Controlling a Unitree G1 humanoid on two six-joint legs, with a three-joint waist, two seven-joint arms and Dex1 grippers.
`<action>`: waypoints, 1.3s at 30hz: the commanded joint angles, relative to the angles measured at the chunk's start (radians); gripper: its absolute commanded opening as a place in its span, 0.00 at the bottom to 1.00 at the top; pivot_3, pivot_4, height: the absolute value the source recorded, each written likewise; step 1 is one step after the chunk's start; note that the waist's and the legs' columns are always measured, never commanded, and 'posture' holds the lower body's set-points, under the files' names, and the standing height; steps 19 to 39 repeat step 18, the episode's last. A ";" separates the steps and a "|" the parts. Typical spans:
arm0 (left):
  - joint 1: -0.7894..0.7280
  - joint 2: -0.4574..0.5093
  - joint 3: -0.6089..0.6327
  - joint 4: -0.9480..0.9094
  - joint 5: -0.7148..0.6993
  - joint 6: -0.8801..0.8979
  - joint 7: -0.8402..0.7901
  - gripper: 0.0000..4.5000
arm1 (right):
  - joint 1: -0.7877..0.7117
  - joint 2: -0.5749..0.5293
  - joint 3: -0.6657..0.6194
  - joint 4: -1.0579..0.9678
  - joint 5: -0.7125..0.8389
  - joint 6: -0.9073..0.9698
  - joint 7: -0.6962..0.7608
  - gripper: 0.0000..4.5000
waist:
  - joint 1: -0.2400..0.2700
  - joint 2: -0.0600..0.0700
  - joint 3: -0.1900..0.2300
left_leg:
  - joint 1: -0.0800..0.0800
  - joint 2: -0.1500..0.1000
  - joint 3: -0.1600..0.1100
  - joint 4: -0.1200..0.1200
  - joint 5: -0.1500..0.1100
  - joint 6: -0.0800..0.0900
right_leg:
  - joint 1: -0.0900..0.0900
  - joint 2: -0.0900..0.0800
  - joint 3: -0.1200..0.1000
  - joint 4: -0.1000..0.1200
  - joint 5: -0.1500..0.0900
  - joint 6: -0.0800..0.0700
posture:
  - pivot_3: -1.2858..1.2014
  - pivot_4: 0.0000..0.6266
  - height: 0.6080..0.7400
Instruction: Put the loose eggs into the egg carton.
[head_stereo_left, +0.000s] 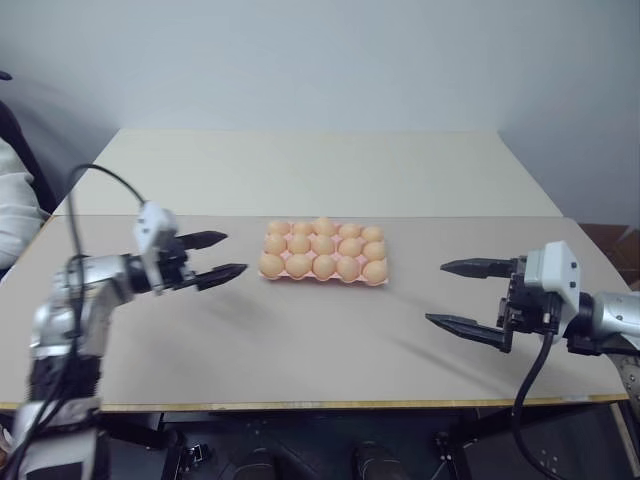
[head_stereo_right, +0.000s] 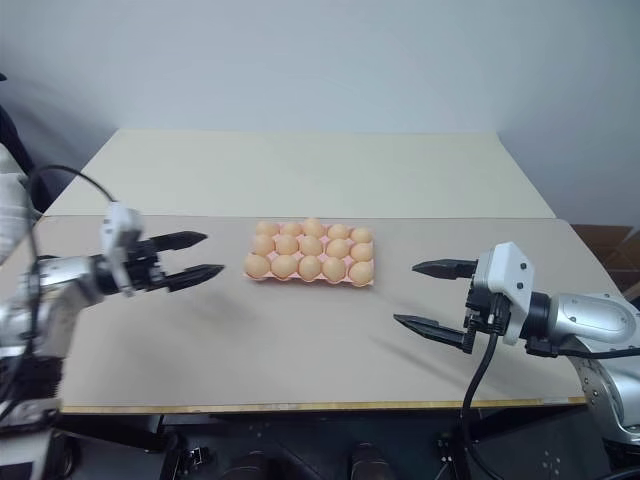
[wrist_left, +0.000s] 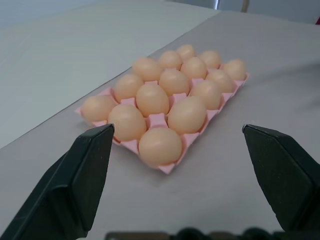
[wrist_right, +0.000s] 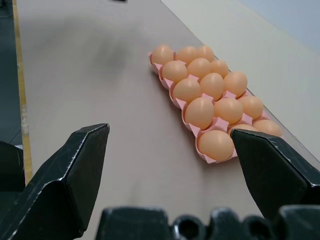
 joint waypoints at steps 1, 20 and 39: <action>0.158 0.085 0.164 -0.187 -0.088 0.098 -0.008 0.99 | 0.000 0.002 -0.029 -0.022 0.027 -0.012 0.007 1.00 | 0.003 0.000 0.000 | 0.001 0.000 0.000 0.000 0.000 0.000 | 0.001 0.000 0.000 0.000 0.000 0.000 | 0.52 0.24 1.00; 0.553 0.053 0.492 -0.511 -0.253 0.198 0.155 0.99 | -0.177 0.003 0.108 0.179 -0.036 -0.055 0.121 1.00 | 0.012 0.000 0.000 | 0.004 0.000 0.002 -0.002 0.000 0.000 | 0.001 0.000 0.001 -0.001 0.000 -0.001 | 0.52 0.24 1.00; 0.553 0.053 0.492 -0.511 -0.253 0.198 0.155 0.99 | -0.177 0.003 0.108 0.179 -0.036 -0.055 0.121 1.00 | 0.012 0.000 0.000 | 0.004 0.000 0.002 -0.002 0.000 0.000 | 0.001 0.000 0.001 -0.001 0.000 -0.001 | 0.52 0.24 1.00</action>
